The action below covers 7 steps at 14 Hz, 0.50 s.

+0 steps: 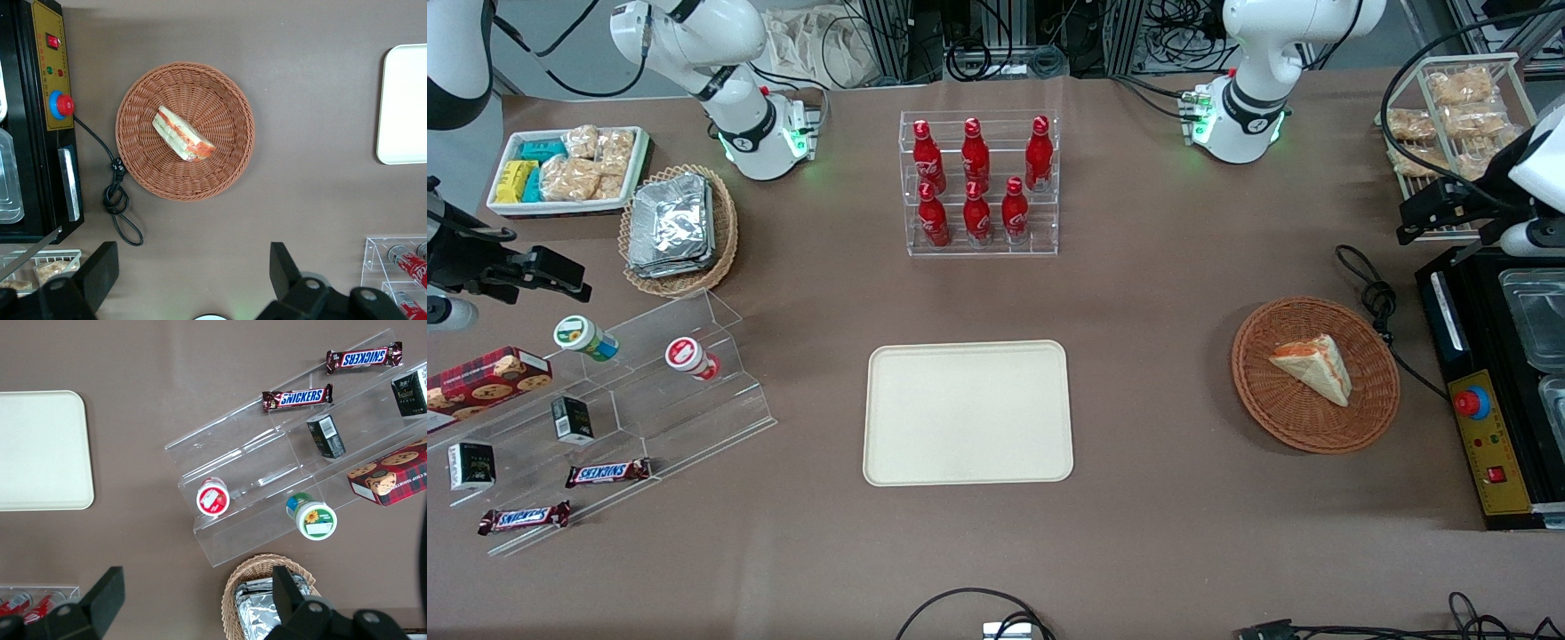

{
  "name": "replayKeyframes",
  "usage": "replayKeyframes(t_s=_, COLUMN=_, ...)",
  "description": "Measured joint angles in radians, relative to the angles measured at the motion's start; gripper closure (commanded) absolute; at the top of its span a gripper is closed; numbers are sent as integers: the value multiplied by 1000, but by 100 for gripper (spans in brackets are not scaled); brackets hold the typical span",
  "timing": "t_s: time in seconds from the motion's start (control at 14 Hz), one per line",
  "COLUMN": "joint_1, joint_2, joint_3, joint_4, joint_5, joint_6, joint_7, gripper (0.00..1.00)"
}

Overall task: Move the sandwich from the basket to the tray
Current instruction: 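Move the left gripper over the wicker basket holding the sandwich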

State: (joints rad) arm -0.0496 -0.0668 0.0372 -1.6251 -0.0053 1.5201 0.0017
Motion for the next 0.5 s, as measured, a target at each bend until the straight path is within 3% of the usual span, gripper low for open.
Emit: replayKeyframes(t_s=0.5, joint_1=17, joint_2=48, joint_3=9, joint_4=0, joint_5=5, joint_6=5, joint_7=-29, gripper=0)
